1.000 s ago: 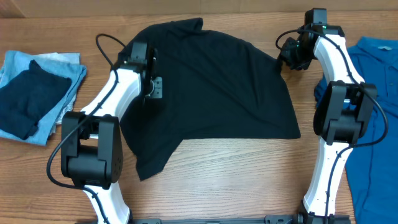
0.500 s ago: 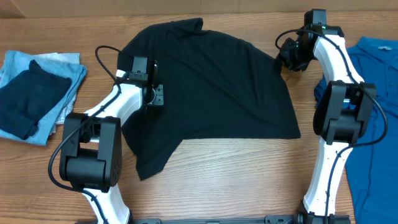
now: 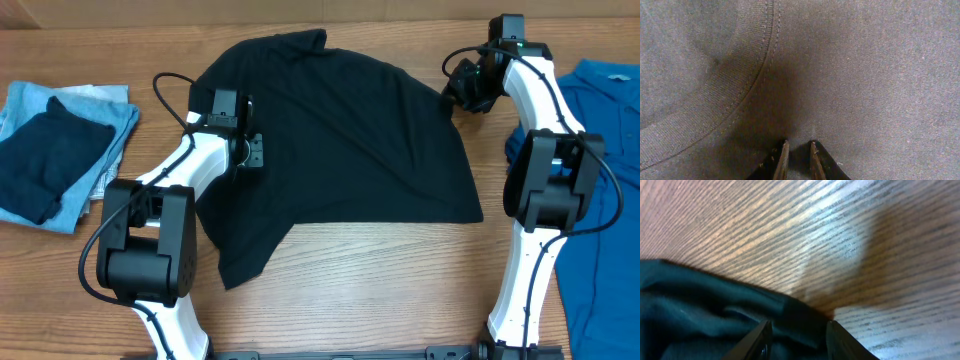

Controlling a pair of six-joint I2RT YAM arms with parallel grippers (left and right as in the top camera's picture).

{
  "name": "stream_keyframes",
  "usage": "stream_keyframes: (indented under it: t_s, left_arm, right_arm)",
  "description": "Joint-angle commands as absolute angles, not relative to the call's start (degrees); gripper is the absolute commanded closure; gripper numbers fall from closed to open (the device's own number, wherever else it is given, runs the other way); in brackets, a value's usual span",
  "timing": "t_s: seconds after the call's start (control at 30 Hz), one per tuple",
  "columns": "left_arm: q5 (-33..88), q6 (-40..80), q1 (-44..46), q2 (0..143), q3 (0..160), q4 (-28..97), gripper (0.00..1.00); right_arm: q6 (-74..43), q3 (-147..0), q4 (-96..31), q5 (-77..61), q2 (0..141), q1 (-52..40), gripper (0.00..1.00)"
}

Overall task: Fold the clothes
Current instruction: 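Pull the top-right corner up and right with the right gripper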

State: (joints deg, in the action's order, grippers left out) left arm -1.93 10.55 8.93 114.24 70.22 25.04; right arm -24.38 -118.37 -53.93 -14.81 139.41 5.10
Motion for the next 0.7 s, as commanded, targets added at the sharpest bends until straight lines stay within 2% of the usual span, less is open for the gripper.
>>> stream_keyframes:
  t_s: [0.0,0.07,0.13,0.2,0.23,0.3,0.43,0.67]
  left_arm:
    - [-0.40,11.38,8.75,121.10,66.96,26.85,0.80]
    - [-0.40,11.38,8.64,121.10,66.96,26.98,0.79]
    - [-0.40,11.38,8.64,121.10,66.96,26.96,0.79]
    - [-0.40,11.38,8.64,121.10,66.96,26.96,0.79]
    - [-0.40,11.38,8.64,121.10,66.96,26.96,0.79]
    - [-0.43,11.38,8.64,121.10,66.96,26.96,0.79]
    - [-0.60,11.38,8.64,121.10,66.96,27.00,0.84]
    - [-0.60,11.38,8.64,121.10,66.96,27.03,0.84]
  right_arm:
    - [-26.92,-116.49,-52.01,-13.50,140.29,4.80,0.61]
    - [-27.09,-115.66,-51.20,-13.32,140.29,4.78,0.61]
    - [-27.09,-115.66,-51.11,-13.32,140.29,4.78,0.67]
    - [-27.29,-115.66,-51.03,-13.30,140.29,4.80,0.69]
    - [-27.27,-115.66,-51.00,-13.30,140.29,4.80,0.74]
    - [-27.27,-115.66,-50.30,-13.30,140.29,4.80,0.96]
    - [-27.24,-116.44,-46.78,-13.30,140.27,5.43,0.96]
    - [-27.22,-118.37,-36.73,-10.00,140.18,7.11,0.96]
